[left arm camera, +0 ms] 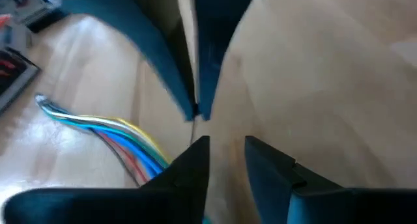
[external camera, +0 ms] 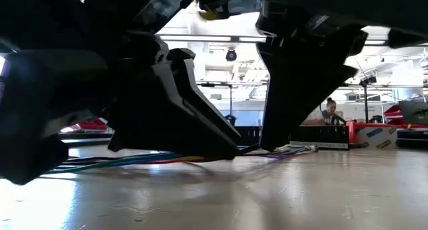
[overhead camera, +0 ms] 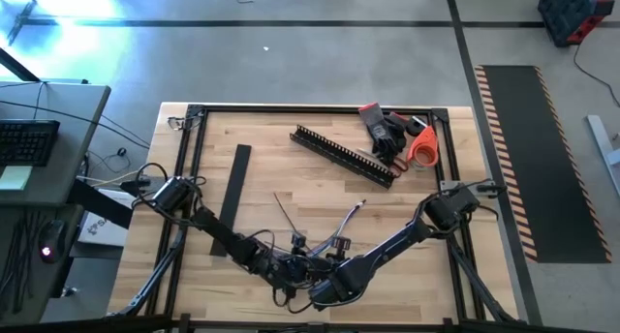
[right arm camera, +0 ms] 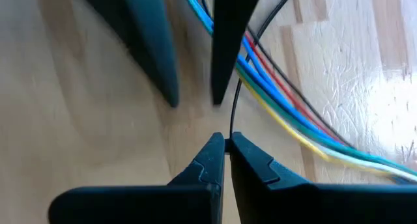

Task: Ziptie cables
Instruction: Wrap the black zip tie on the cables

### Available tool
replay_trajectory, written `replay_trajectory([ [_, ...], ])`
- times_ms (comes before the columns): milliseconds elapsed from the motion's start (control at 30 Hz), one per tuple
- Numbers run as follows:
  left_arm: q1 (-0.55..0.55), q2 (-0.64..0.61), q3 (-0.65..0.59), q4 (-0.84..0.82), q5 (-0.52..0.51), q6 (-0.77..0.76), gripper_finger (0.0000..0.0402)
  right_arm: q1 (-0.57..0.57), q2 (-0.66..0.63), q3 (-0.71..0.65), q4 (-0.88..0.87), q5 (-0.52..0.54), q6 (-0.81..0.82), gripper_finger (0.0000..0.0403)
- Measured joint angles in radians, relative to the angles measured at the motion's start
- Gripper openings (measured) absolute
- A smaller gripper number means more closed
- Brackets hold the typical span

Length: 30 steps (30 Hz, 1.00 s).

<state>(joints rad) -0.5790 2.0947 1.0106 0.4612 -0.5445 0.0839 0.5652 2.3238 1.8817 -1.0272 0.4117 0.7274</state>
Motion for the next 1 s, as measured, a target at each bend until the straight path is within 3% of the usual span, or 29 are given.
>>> replay_trajectory([
  [200,0.002,0.003,0.001,-0.021,-0.033,-0.025,0.016,0.021,-0.003,0.003,0.005,0.08,0.002,0.0],
  [333,0.001,0.002,0.002,-0.017,-0.058,-0.059,0.0183,0.048,-0.004,0.003,0.001,0.105,0.033,0.0],
  [800,-0.062,0.001,0.009,0.002,-0.071,-0.099,0.0143,0.055,-0.004,0.003,-0.007,0.053,0.058,0.0],
  [1000,-0.062,0.001,0.009,0.007,-0.123,-0.096,0.0139,0.046,-0.004,0.003,0.004,0.055,0.037,0.0],
])
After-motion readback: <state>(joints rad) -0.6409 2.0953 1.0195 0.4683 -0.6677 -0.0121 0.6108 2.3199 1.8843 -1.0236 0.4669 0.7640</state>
